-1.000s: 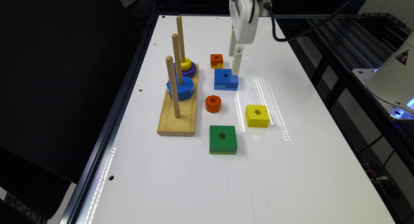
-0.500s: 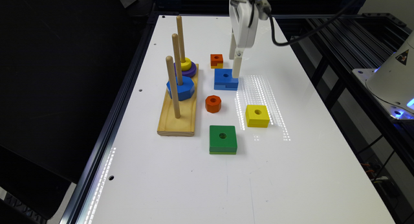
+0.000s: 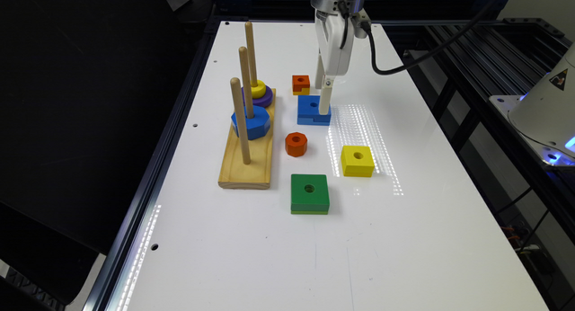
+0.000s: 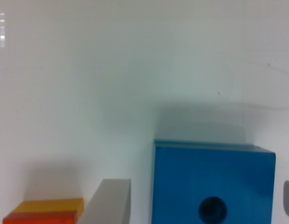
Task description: Pick up blue block.
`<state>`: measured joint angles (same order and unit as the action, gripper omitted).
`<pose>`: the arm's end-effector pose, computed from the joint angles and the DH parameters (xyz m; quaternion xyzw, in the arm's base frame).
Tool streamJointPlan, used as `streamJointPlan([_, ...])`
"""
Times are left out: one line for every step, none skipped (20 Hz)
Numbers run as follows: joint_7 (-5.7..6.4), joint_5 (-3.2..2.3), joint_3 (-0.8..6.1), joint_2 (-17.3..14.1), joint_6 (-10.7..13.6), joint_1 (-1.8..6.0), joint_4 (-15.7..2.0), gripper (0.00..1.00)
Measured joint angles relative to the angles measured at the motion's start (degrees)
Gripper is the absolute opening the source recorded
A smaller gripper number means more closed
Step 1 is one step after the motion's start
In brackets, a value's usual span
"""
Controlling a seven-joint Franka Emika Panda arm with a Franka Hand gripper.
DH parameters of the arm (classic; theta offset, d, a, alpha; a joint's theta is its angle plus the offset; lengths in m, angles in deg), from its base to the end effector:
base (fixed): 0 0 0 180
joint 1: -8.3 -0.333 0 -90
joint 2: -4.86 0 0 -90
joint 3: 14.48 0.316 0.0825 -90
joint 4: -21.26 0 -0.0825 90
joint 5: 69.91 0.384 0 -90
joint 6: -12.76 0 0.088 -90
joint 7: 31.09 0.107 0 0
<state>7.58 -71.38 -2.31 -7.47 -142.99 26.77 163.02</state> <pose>0.4793 -0.0488 0.2128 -0.9271 0.3741 -0.0117 0.0211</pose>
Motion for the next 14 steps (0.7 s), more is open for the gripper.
streamJointPlan([0.00,0.00,0.02,-0.1,0.0,-0.01,-0.17,1.00])
streamJointPlan([0.00,0.00,0.04,-0.2,0.0,-0.02,-0.36,1.00])
streamJointPlan([0.01,0.00,0.05,-0.3,0.0,-0.04,-0.61,1.00])
streamJointPlan([0.03,0.00,0.07,-0.5,0.0,-0.09,-1.02,1.00])
streamJointPlan([0.08,0.00,0.08,-0.8,0.1,-0.16,-1.40,1.00])
streamJointPlan([0.10,0.00,0.08,-1.2,0.2,-0.23,-1.90,1.00])
streamJointPlan([0.11,-0.01,0.08,-1.5,0.2,-0.25,-2.26,1.00])
streamJointPlan([0.11,-0.01,0.08,-1.8,0.2,-0.26,-2.53,1.00])
streamJointPlan([0.11,-0.02,0.08,-2.0,0.2,-0.26,-2.68,1.00])
streamJointPlan([0.11,-0.03,0.08,-2.2,0.2,-0.26,-2.77,1.00])
streamJointPlan([0.11,-0.03,0.08,-2.2,0.2,-0.26,-2.80,1.00])
streamJointPlan([0.11,-0.03,0.06,-2.3,0.2,-0.25,-2.78,1.00])
streamJointPlan([0.11,-0.05,0.04,-2.3,0.2,-0.24,-2.75,1.00])
streamJointPlan([0.11,-0.07,0.02,-2.3,0.2,-0.22,-2.70,1.00])
